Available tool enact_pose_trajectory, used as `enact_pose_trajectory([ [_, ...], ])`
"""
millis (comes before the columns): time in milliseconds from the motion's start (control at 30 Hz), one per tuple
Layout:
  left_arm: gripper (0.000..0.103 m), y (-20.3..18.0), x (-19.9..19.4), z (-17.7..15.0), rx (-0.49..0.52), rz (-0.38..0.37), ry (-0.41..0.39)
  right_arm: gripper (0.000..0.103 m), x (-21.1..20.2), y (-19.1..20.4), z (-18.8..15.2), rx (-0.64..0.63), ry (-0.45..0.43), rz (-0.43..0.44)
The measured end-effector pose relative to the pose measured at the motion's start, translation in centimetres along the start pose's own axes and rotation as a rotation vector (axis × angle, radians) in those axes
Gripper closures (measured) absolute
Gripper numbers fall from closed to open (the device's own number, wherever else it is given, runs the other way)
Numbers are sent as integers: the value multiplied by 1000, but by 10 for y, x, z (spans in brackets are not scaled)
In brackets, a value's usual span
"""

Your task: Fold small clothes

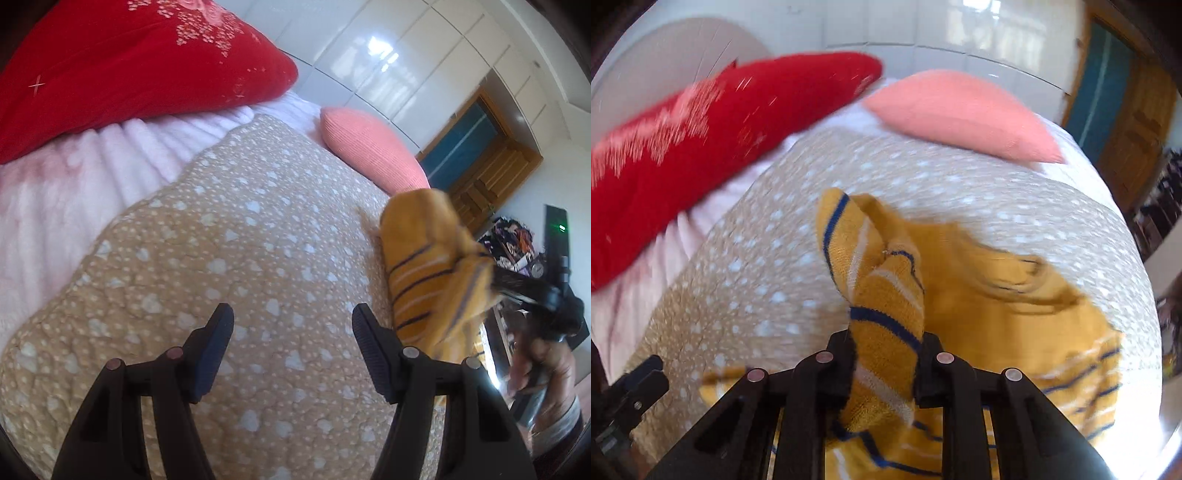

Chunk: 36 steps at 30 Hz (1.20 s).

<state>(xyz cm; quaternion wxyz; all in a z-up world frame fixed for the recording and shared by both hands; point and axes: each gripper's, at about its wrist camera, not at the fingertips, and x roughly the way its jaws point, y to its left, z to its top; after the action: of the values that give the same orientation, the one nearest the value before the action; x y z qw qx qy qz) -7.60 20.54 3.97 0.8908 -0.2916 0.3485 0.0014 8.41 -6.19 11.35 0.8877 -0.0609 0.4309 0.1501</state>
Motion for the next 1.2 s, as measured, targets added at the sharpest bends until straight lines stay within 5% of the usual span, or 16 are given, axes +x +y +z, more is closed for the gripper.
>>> enact_pose_trajectory([
  [133,37,-9,10,-5,10,-10,26,83,-27,-114,-23,193,-10,-60],
  [300,37,-23,20,-9,28,-19,42,81,-15,-215,-86,436,66,-75],
  [333,37,-26,21,-10,33,-18,44,76,-14,-229,-98,492,61,-52],
  [433,37,-33,26,-12,52,-22,52,33,-34,-253,-116,604,8,-88],
  [467,37,-36,28,-13,59,-19,57,32,-44,-257,-116,610,-12,-107],
  [533,37,-38,29,-14,67,-17,59,32,-72,-255,-109,584,-75,-179],
  [667,37,-43,26,-14,73,-17,45,35,-116,-227,-79,464,-162,-123],
  [833,37,-42,26,-14,72,-10,50,47,-108,-152,-42,226,-97,-29],
  [900,37,-42,28,-14,72,-7,55,59,-84,-134,-37,171,-15,-14],
  [967,37,-41,30,-15,72,-2,58,74,-60,-130,-45,178,83,-46],
  [1200,35,-35,28,-12,41,-41,66,81,-47,-191,-144,362,210,-97],
])
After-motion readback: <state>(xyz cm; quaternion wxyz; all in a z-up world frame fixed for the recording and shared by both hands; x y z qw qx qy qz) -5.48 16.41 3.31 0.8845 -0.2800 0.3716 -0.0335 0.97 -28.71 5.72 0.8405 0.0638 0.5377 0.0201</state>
